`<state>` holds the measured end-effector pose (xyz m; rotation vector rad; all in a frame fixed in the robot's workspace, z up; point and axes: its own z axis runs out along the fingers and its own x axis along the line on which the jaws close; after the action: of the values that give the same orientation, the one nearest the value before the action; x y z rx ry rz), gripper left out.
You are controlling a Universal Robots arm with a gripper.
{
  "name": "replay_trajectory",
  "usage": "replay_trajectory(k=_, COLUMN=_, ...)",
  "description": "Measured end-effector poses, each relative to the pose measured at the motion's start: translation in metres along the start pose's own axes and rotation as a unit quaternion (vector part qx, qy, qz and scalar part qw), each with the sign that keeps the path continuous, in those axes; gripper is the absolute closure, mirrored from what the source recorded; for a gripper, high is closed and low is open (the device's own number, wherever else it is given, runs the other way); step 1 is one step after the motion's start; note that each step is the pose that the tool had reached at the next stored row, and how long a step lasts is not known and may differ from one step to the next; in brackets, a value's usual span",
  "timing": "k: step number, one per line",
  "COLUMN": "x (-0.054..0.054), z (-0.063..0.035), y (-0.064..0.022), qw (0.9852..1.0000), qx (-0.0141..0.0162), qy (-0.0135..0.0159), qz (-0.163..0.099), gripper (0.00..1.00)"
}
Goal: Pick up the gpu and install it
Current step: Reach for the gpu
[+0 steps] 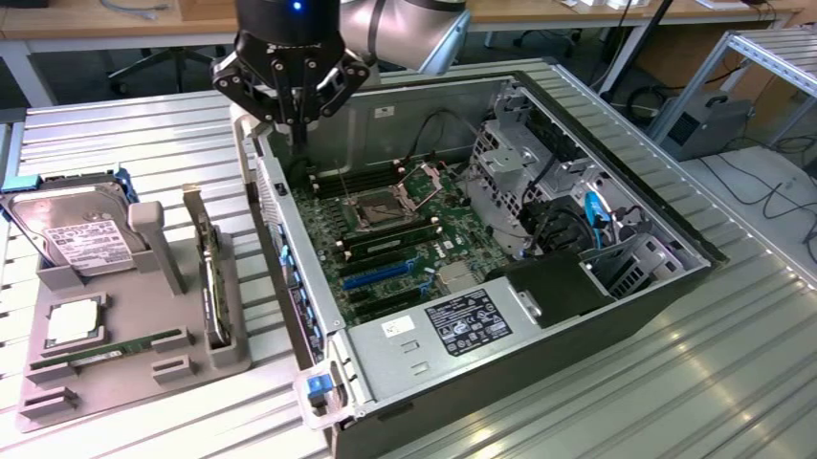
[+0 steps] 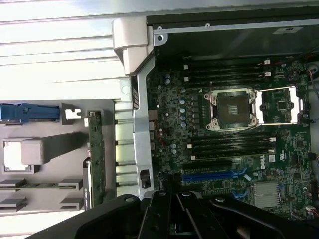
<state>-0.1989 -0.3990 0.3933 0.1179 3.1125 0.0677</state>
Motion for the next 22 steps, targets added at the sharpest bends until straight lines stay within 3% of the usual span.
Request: replay_trajectory(k=22, x=0.0077, z=-0.0002, y=-0.0006, qw=1.0, qx=0.0, qy=0.0, qz=0.0, gripper=0.89)
